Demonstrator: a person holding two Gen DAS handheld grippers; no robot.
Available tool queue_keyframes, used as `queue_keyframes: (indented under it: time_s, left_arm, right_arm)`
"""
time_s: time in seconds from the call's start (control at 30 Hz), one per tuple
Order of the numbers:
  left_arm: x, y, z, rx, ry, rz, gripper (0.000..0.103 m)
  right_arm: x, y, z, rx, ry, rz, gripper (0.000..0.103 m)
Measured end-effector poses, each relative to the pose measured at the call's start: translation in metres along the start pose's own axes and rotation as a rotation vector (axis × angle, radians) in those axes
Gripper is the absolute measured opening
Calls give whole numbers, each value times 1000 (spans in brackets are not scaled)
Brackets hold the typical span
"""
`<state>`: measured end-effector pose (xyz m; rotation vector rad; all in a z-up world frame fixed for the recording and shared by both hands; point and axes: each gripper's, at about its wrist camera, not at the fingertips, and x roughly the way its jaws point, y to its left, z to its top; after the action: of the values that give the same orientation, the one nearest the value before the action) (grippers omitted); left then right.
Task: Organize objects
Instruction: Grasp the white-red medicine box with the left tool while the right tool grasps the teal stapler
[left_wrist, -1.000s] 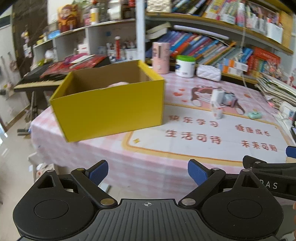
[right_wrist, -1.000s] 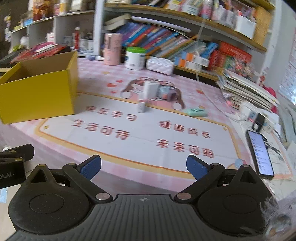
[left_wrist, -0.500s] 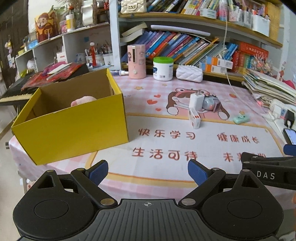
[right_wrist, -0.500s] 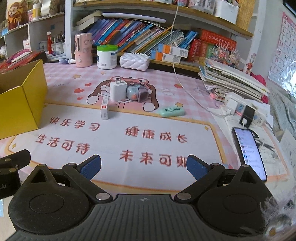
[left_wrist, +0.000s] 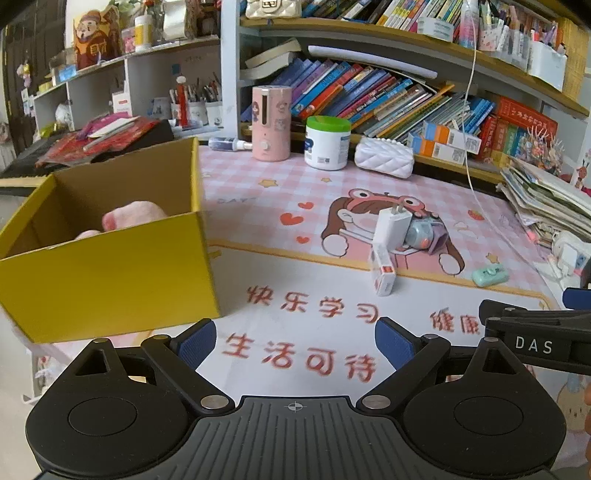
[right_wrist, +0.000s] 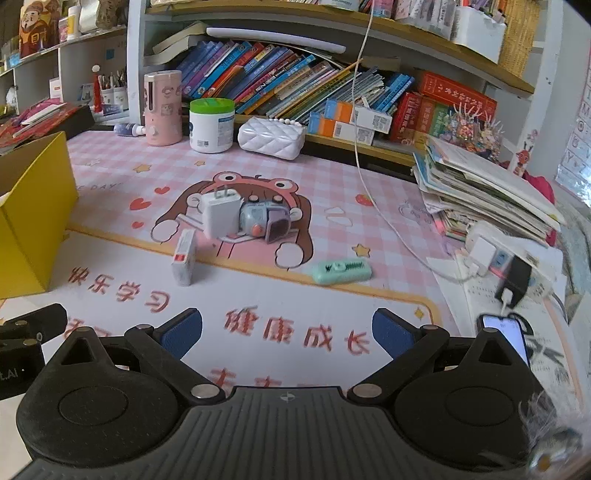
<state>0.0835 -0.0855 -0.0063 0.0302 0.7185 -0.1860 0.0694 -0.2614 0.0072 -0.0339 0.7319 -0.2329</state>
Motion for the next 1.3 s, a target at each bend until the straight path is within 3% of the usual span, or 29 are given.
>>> queue_keyframes:
  time_s: [0.73, 1.1, 1.3]
  left_arm:
    - [54, -50, 29, 0, 42, 38, 88]
    - [89, -77, 45, 13, 74, 7, 76]
    - [116, -79, 52, 0, 112, 25, 63]
  right_arm:
    - [109, -65, 34, 18, 50, 77, 96]
    - [153, -86, 29, -20, 131, 161, 80]
    - [155, -88, 30, -31, 114, 206, 67]
